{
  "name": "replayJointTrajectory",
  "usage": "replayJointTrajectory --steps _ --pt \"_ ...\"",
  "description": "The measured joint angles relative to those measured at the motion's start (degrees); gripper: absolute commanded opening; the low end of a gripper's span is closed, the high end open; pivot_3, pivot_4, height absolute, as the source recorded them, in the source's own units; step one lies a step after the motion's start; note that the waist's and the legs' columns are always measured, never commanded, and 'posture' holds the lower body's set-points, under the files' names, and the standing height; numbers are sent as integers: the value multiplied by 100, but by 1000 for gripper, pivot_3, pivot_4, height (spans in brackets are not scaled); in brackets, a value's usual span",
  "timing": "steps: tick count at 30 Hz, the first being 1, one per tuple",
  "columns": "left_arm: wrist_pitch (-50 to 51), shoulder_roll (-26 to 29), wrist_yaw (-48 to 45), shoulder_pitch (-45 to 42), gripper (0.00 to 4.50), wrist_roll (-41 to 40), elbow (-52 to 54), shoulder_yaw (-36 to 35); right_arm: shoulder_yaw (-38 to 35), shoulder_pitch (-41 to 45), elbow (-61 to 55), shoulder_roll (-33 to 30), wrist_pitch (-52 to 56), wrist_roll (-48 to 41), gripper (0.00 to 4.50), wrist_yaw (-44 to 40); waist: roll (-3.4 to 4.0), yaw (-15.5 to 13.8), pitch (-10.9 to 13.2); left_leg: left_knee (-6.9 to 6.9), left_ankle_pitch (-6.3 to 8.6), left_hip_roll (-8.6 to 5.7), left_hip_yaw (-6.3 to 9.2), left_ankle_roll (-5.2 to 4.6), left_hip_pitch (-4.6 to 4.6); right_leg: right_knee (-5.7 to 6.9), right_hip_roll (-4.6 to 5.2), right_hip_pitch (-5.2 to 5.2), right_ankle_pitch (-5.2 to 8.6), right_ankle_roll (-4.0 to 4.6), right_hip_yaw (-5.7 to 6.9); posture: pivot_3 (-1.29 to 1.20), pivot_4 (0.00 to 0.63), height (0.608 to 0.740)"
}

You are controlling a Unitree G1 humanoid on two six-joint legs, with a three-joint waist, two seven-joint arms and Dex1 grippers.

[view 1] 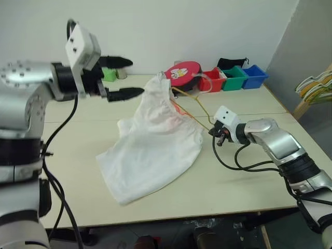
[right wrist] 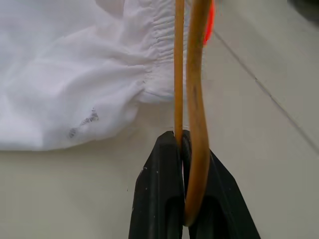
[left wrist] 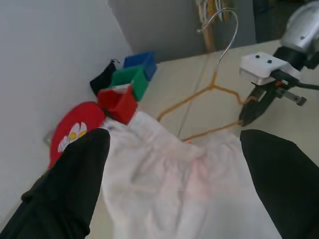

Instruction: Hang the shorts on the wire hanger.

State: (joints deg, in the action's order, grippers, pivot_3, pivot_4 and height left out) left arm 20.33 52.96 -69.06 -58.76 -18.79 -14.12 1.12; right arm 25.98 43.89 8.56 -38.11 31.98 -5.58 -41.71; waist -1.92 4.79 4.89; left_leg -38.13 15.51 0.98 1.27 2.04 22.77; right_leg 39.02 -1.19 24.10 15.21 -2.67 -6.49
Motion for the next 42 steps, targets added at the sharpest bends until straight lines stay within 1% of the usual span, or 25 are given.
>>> replayJointTrajectory --steps 3,6,9,14,16,20,24,30,37,40,42 --pt "-1370 -186 -159 -632 4462 805 -1329 468 134 11 113 180 -466 471 0 54 1 -8 -1 -6 -10 -3 3 10 2 5 2 -2 -5 8 -1 25 0 740" --pt "-2332 -483 -290 -945 4462 1313 -2298 793 147 53 126 310 -764 785 0 61 1 -12 -1 -14 -10 -9 4 10 7 4 10 -2 -7 10 -1 11 0 740" --pt "-3047 -730 -438 -1186 4462 1683 -3178 1005 157 66 109 389 -919 1079 0 67 1 -9 -2 -25 -10 -13 7 10 16 5 16 0 -7 10 3 -9 0 740" --pt "-3742 -849 -931 -1638 4462 2103 -3976 1241 158 61 -19 560 -797 1270 0 26 1 27 -2 -28 -9 -17 9 8 21 7 21 2 -7 10 5 -31 0 740" --pt "-3957 -894 -1143 -1761 4462 2240 -4181 1328 159 62 -112 558 -795 1398 0 -2 1 30 -2 -28 -9 -17 11 8 21 7 23 2 -7 9 7 -39 0 740" --pt "-4269 -1049 -1265 -1808 4462 2512 -4557 1443 159 62 -207 602 -717 1572 0 -69 1 45 -2 -42 -9 -17 14 8 21 18 23 0 -7 9 9 -53 0 740" --pt "-4514 -1070 -1436 -1808 4462 2743 -4727 1556 159 62 -365 666 -588 1670 0 -154 1 107 -2 -67 -8 -19 15 6 23 42 23 0 -6 8 9 -59 0 740" --pt "-4572 -1250 -1255 -2141 4462 2779 -5049 1480 132 50 -376 686 -554 1796 0 -202 -1 169 -2 -81 -8 -23 22 6 21 65 23 -2 -6 5 13 -55 0 740" --pt "-4548 -1243 -1293 -2402 4462 2779 -5180 1418 58 12 -292 747 -620 1808 0 -197 -1 277 -3 -82 -9 -22 29 6 14 90 22 0 -6 5 16 -45 0 740" --pt "-4527 -1073 -1628 -2464 4462 2781 -5139 1418 51 -5 -39 807 -660 1811 0 -188 -1 360 -3 -82 -9 -23 25 6 12 92 22 0 -6 6 12 -41 0 740" --pt "-4597 -968 -1779 -2356 4462 2808 -5047 1427 17 -3 85 829 -667 1834 0 -179 0 384 -3 -81 -9 -23 26 6 9 95 22 -1 -6 6 12 -41 0 740"
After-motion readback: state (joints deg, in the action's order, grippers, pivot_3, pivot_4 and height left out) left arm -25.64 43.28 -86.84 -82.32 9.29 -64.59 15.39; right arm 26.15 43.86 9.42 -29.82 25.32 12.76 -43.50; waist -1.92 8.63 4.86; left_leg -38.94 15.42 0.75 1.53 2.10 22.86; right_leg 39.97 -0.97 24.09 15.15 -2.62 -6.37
